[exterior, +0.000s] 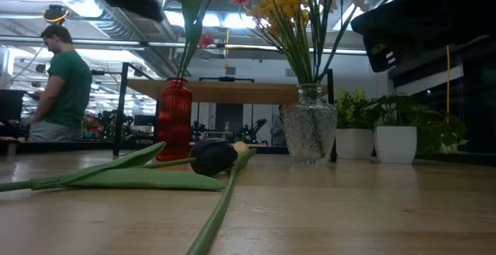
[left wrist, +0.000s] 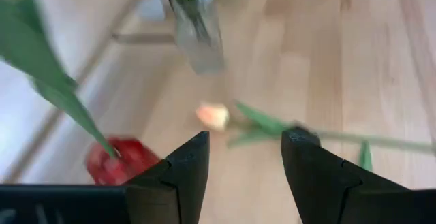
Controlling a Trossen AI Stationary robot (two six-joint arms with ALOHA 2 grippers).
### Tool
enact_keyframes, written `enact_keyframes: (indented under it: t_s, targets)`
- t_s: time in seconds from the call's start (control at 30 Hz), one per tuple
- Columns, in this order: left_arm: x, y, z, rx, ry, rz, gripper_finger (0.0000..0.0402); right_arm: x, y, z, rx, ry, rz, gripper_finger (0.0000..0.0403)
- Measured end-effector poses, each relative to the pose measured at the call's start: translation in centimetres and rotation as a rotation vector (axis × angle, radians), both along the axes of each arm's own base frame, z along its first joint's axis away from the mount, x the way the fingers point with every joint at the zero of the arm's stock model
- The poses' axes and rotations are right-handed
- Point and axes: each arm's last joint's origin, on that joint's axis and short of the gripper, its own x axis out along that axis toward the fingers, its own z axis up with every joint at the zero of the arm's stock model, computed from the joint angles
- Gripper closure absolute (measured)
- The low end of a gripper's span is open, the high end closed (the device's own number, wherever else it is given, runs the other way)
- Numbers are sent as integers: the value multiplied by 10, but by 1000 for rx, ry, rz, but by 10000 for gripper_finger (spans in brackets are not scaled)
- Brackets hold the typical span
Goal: Pick and place flowers into a vace then onto a shelf
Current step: Put the black flower into the red flower vase
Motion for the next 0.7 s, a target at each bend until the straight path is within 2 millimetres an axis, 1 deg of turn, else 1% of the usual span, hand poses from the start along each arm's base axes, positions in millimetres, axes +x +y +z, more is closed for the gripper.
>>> enact_keyframes:
  t_s: [0.17, 0.3, 0.5, 0.7]
  targets:
    - [16, -26, -5, -90, 186, 10, 226, 0, 0, -1, 51, 17, -10, 395]
    - [28, -50, -15, -163, 304, 28, 226, 0, 0, -2, 70, 34, -15, 395]
    - [43, -81, -39, -209, 360, 82, 226, 0, 0, -2, 68, 35, -15, 395]
    - [54, -99, -68, -244, 401, 151, 226, 0, 0, -2, 67, 35, -14, 395]
